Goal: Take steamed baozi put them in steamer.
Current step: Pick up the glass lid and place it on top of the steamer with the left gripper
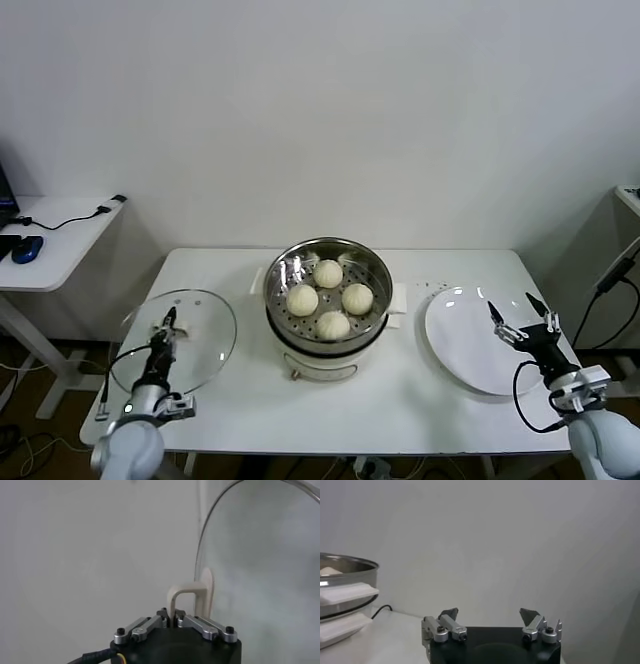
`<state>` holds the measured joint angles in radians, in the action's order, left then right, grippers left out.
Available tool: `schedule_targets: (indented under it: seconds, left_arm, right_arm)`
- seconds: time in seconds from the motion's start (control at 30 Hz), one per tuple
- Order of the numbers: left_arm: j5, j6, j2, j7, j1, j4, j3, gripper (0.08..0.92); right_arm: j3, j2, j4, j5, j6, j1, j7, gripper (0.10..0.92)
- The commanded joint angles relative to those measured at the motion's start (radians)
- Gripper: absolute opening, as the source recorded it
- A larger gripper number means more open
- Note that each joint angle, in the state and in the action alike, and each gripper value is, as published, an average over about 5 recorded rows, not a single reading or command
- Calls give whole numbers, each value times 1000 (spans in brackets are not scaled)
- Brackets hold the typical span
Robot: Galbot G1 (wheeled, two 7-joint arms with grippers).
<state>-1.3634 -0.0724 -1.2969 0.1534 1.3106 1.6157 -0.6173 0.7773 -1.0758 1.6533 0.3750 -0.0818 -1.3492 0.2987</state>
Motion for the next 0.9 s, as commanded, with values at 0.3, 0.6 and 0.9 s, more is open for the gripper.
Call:
schedule_targets:
  seconds: [0.3, 0.6, 0.9]
  left_arm:
    - [82, -514, 252, -160, 120, 560, 141, 150]
    - [-67, -710, 275, -494, -180, 588, 465, 150]
    - [-283, -713, 29, -649, -458, 425, 709, 150]
  right_arm:
    - [-28, 33, -53, -8, 0, 53, -12, 823]
    - [-80, 51, -89, -26, 3, 106, -38, 823]
    - [-81, 66, -119, -30, -1, 126, -42, 823]
